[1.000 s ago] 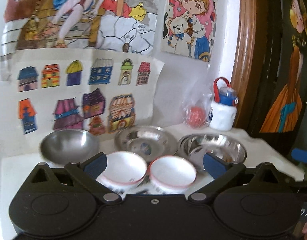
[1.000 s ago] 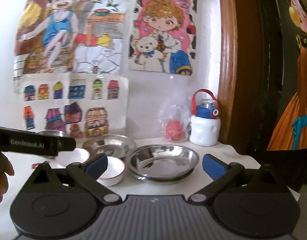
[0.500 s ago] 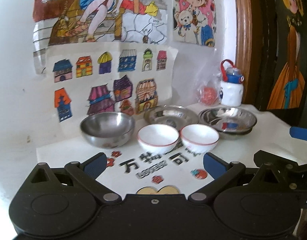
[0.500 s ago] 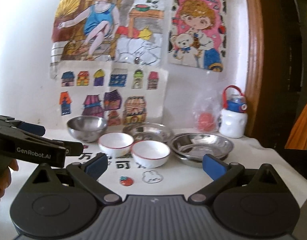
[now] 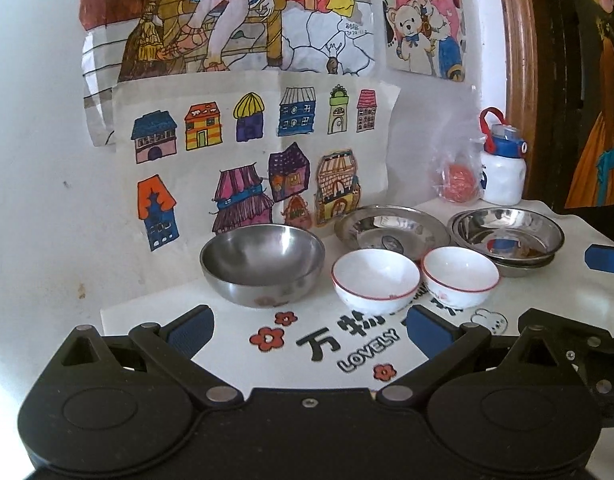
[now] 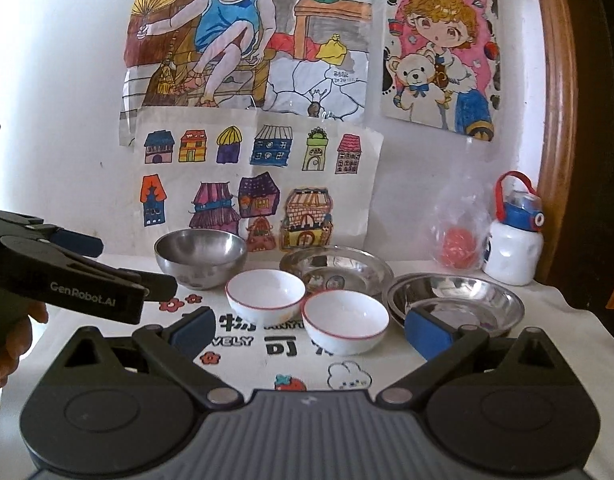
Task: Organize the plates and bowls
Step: 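Move both tools to the rim of the stacked steel plates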
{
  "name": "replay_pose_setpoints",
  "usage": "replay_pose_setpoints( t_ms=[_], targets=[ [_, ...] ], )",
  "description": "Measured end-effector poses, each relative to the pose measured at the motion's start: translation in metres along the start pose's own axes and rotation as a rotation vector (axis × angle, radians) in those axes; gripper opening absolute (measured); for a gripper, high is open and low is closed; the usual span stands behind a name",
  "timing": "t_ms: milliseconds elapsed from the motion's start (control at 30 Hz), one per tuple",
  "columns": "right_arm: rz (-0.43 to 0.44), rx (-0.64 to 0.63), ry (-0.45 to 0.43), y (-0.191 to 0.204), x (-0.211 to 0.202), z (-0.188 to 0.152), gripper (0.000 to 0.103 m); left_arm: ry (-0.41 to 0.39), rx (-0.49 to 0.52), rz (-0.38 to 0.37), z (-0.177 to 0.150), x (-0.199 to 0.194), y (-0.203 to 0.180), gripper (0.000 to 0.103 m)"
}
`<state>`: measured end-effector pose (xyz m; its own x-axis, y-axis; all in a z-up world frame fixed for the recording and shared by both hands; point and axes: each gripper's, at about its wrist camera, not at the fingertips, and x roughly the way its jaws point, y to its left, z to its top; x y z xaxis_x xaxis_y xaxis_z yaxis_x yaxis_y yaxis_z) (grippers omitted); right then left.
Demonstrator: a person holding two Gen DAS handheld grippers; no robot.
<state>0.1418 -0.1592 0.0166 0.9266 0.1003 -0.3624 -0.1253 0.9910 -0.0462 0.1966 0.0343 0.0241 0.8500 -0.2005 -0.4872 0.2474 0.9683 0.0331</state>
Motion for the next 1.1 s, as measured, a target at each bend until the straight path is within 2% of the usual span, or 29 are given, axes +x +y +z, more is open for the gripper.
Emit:
replay_pose_setpoints(
  t_ms=[200,333,667,767,867,1000,1100],
  targets=[
    [-0.018,-0.014,-0.014,-0.016,0.017,0.011,0.103,0.004,0.059,-0.056,0.016,0.025,-0.003,0.102],
    [-0.037,-0.039,-0.009,-0.036,0.033,0.016,0.103,-0.001,0.106,-0.065,0.029,0.047,-0.009,0.102],
    [-0.047,-0.157,0.039,-0.079,0.089,0.037,0.103,0.020,0.065,-0.101,0.072,0.113,-0.014,0.102],
    [-0.031,-0.182,0.074,-0.090,0.110,0.045,0.103,0.051,0.044,-0.104,0.083,0.134,-0.018,0.102],
    [-0.010,-0.192,0.115,-0.101,0.132,0.054,0.103,0.121,-0.015,-0.124,0.090,0.159,-0.017,0.102],
    [0.034,-0.135,0.169,-0.120,0.160,0.064,0.103,0.215,-0.145,-0.158,0.095,0.191,-0.010,0.102],
    [0.064,-0.100,0.197,-0.133,0.180,0.068,0.103,0.233,-0.181,-0.169,0.098,0.205,-0.009,0.102]
  ],
)
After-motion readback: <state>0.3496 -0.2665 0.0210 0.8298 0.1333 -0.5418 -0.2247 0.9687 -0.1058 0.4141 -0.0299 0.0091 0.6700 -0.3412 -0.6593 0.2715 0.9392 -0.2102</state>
